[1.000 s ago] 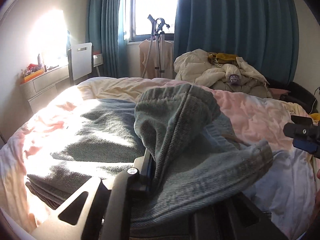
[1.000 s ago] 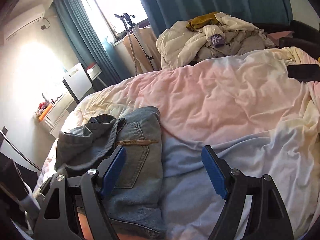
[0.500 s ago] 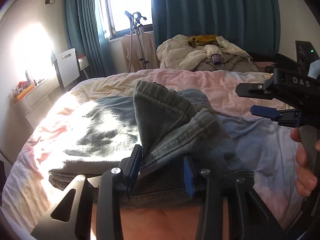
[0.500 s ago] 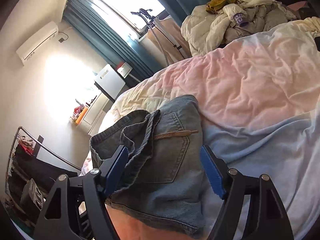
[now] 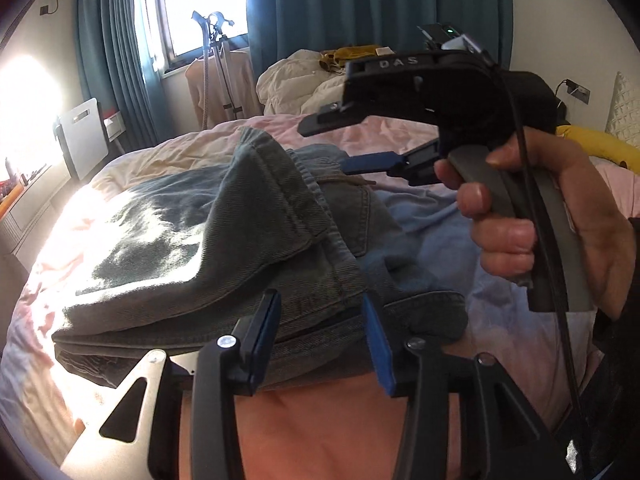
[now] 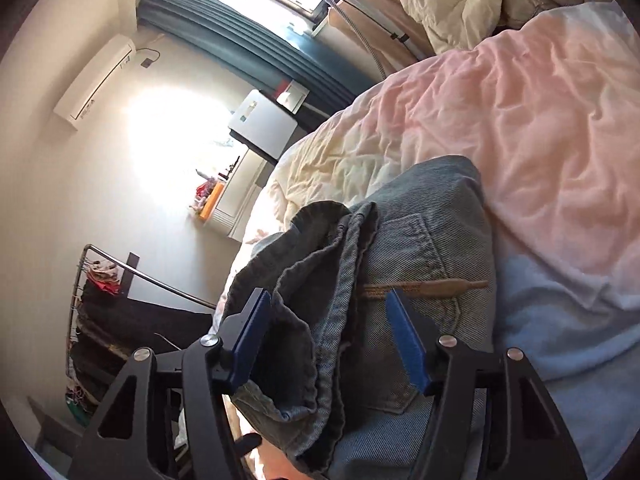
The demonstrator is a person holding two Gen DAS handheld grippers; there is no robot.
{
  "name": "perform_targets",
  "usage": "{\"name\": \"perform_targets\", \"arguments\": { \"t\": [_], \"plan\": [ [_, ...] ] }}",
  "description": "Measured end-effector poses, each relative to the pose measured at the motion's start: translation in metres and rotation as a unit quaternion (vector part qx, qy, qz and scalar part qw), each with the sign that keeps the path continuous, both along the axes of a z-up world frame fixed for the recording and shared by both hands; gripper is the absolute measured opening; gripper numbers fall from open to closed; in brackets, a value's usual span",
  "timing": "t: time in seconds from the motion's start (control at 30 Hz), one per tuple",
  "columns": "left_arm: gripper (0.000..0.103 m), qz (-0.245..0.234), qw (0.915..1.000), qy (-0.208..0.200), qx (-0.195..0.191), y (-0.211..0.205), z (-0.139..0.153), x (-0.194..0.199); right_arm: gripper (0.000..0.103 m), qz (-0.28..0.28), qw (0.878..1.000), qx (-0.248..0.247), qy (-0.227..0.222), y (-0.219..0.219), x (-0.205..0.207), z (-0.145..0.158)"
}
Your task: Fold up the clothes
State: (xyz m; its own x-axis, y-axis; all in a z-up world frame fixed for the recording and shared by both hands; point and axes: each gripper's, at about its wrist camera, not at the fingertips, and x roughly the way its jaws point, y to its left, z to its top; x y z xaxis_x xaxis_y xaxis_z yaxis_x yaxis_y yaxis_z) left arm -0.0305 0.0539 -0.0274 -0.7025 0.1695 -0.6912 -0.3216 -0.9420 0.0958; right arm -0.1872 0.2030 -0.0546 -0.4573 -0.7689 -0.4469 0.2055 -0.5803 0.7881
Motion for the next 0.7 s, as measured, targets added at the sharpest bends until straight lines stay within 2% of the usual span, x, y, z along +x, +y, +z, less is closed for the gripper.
{"name": "perform_targets", "arguments": {
  "t": [0.17,0.4,0.5,0.53,0.6,0.63,0.67,0.7],
  "plan": [
    [0.043,0.003,0.9999,-0.003,-0.011,0.008,-0.015,-0.011,0.062,0.007,1.0,-0.012,-0.02,-0.009,-0.025,-0.02],
    [0.043,0.009,0.9999,-0.003,0.013,0.008,-0.019,-0.022,0.062,0.034,0.999,-0.013,-0.032,-0.026,-0.047,-0.04],
    [0.036,0.012,0.9995,-0.009,0.028,0.007,-0.021,-0.026,0.062,0.039,0.999,-0.016,-0.028,-0.029,-0.051,-0.043],
    [0.034,0.01,0.9994,-0.012,0.032,0.007,-0.021,-0.027,0.058,0.038,0.999,-0.016,-0.028,-0.03,-0.052,-0.044],
    [0.025,0.002,0.9993,-0.013,0.035,0.007,-0.021,-0.027,0.04,0.022,0.999,0.001,-0.027,-0.029,-0.052,-0.044],
    [0.023,0.0,0.9994,-0.009,0.034,0.008,-0.019,-0.026,0.018,0.014,0.999,0.007,-0.027,-0.028,-0.052,-0.044],
    [0.021,-0.002,0.9994,-0.003,0.034,0.008,-0.017,-0.024,0.009,0.006,1.0,0.002,-0.028,-0.026,-0.051,-0.044],
    [0.019,-0.004,0.9994,0.003,0.033,0.009,-0.016,-0.022,0.008,-0.001,1.0,-0.004,-0.028,-0.024,-0.051,-0.043]
  ]
}}
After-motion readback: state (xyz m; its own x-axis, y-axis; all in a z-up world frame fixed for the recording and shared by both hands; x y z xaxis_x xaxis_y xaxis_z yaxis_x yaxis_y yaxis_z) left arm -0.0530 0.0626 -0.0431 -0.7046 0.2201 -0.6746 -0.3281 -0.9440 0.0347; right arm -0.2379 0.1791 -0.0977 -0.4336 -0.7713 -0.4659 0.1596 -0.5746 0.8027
